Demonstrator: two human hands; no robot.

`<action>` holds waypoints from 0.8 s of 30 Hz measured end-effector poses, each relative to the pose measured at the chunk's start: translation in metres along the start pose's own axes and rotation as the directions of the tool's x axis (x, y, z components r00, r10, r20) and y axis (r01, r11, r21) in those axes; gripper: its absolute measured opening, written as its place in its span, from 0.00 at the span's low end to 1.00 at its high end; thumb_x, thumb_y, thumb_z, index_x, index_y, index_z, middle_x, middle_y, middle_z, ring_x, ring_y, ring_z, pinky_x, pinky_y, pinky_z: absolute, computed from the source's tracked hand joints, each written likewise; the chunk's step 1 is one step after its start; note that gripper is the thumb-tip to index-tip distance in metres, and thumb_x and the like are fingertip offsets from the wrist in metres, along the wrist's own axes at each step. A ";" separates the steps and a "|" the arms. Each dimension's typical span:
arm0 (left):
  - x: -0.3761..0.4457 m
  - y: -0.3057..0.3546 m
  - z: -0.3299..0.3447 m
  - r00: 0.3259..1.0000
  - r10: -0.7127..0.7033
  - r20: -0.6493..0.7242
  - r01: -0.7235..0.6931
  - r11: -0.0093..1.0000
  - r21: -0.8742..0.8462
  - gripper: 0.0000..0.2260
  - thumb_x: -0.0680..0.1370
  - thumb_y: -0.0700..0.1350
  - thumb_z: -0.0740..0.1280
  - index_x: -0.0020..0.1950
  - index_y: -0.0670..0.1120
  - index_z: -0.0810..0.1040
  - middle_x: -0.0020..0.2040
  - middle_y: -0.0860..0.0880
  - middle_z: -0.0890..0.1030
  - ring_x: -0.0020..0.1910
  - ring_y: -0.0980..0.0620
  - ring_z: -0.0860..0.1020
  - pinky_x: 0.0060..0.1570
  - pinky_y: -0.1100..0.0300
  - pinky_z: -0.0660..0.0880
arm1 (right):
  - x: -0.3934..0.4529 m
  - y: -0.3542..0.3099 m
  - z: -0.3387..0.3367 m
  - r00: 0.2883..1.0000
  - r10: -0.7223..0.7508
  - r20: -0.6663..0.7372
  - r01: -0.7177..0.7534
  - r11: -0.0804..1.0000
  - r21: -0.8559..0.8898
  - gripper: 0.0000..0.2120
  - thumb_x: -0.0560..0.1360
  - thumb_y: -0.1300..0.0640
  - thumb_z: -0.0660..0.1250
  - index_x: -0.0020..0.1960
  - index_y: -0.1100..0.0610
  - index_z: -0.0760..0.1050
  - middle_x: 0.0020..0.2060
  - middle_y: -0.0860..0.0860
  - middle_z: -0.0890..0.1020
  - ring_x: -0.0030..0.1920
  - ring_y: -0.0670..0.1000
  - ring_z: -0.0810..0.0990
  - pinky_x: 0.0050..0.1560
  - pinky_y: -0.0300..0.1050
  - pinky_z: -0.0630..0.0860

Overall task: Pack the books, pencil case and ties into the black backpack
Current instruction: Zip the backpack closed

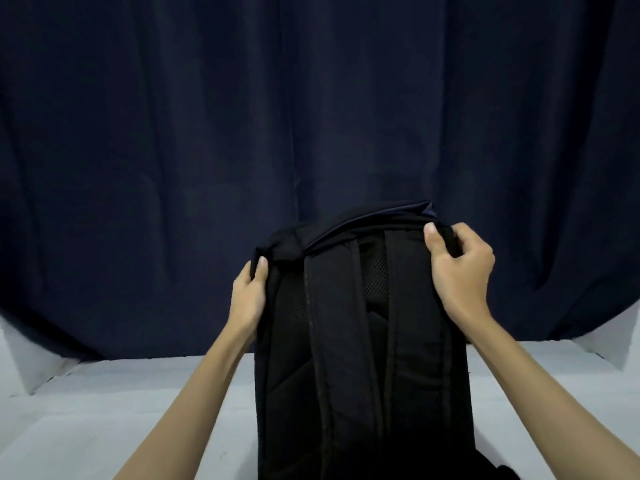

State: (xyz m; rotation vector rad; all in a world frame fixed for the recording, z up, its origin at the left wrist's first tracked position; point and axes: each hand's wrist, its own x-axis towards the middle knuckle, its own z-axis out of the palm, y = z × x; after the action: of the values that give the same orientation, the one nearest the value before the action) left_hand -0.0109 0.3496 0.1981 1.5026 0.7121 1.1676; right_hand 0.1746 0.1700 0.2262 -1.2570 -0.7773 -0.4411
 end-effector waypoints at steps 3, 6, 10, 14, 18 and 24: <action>0.012 0.020 0.018 0.990 0.017 -0.142 -0.036 0.991 -0.132 0.23 0.82 0.53 0.56 0.75 0.44 0.62 0.73 0.47 0.67 0.70 0.48 0.67 0.70 0.50 0.64 | 0.017 -0.007 0.007 0.990 -0.123 -0.075 0.119 0.992 -0.046 0.19 0.77 0.56 0.66 0.31 0.59 0.62 0.24 0.47 0.64 0.26 0.45 0.64 0.31 0.34 0.61; 0.029 0.032 0.026 0.990 0.036 -0.137 -0.056 0.988 -0.142 0.23 0.83 0.52 0.56 0.76 0.44 0.60 0.74 0.48 0.65 0.70 0.48 0.67 0.70 0.52 0.64 | 0.035 -0.008 0.017 0.980 -0.175 -0.099 0.169 0.983 -0.067 0.18 0.77 0.56 0.66 0.33 0.63 0.65 0.25 0.47 0.65 0.27 0.45 0.63 0.32 0.37 0.62; 0.025 0.016 0.022 0.992 0.082 -0.093 -0.082 0.997 -0.002 0.06 0.83 0.50 0.56 0.54 0.51 0.71 0.50 0.57 0.74 0.46 0.61 0.73 0.47 0.72 0.70 | 0.026 0.011 0.015 0.985 -0.170 -0.001 0.169 0.979 -0.113 0.19 0.77 0.55 0.65 0.34 0.63 0.64 0.26 0.47 0.65 0.27 0.45 0.63 0.33 0.38 0.62; 0.022 0.000 0.005 0.994 0.039 -0.106 -0.017 0.979 0.201 0.14 0.79 0.53 0.63 0.61 0.48 0.68 0.54 0.49 0.73 0.56 0.48 0.74 0.57 0.54 0.71 | 0.022 0.013 0.012 0.975 -0.004 0.221 0.067 0.958 -0.278 0.15 0.77 0.48 0.65 0.41 0.59 0.67 0.32 0.47 0.69 0.34 0.47 0.69 0.39 0.41 0.64; -0.010 0.011 0.005 0.900 0.392 -0.189 -0.287 0.861 0.421 0.16 0.80 0.54 0.60 0.47 0.41 0.75 0.47 0.43 0.78 0.45 0.50 0.76 0.44 0.63 0.71 | 0.011 0.000 0.004 0.992 -0.065 0.108 0.103 0.914 -0.393 0.17 0.76 0.45 0.65 0.46 0.59 0.67 0.41 0.50 0.72 0.42 0.50 0.70 0.43 0.42 0.62; -0.014 0.052 0.040 0.974 -0.092 0.205 0.109 0.991 -0.072 0.09 0.80 0.46 0.63 0.49 0.43 0.80 0.48 0.46 0.83 0.52 0.47 0.80 0.55 0.54 0.77 | 0.002 -0.022 0.015 0.845 0.405 0.349 -0.309 0.903 -0.299 0.15 0.78 0.51 0.64 0.36 0.58 0.71 0.35 0.50 0.76 0.40 0.51 0.75 0.36 0.43 0.68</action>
State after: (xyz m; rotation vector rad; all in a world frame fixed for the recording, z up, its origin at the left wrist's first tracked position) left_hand 0.0142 0.3083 0.2451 1.4735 0.5880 0.9419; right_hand 0.1569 0.1783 0.2446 -1.7084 -0.8238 0.0469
